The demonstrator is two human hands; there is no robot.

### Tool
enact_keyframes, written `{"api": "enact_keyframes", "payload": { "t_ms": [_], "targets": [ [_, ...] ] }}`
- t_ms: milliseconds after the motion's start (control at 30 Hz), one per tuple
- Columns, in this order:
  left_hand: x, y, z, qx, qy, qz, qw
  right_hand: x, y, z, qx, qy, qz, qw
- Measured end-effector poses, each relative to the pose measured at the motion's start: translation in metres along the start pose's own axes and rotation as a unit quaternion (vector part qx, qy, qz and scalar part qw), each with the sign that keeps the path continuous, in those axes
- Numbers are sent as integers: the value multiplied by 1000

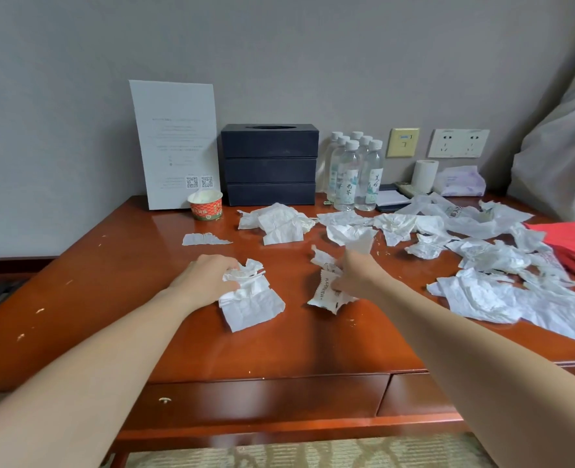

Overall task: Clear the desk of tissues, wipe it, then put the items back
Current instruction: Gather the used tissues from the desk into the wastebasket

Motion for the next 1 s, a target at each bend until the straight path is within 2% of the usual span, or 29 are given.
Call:
{"api": "enact_keyframes", "payload": {
  "t_ms": [167, 400, 567, 733, 1000],
  "targets": [
    [14, 25, -4, 9, 33, 5, 999, 4, 34, 1, 72, 36, -30, 996],
    [34, 62, -30, 38, 67, 0, 997, -8, 68, -19, 122, -60, -54, 989],
    [49, 92, -49, 64, 90, 9, 994, -23, 103, -25, 105, -64, -66, 990],
    [68, 134, -52, 54, 102, 17, 993, -24, 149, -17, 84, -67, -73, 992],
    [107, 205, -11, 44, 129, 35, 990, 3, 228, 22, 71, -77, -82, 991]
  ]
}}
Point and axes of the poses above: each hand's wrist, its own y-axis away from the middle knuckle, its own z-axis out of the palm, x = y × z, the point moved 6 cm from there along -y, towards the middle knuckle, and after that the axes turned 15 degrees about -y, right-handed, at the moved point
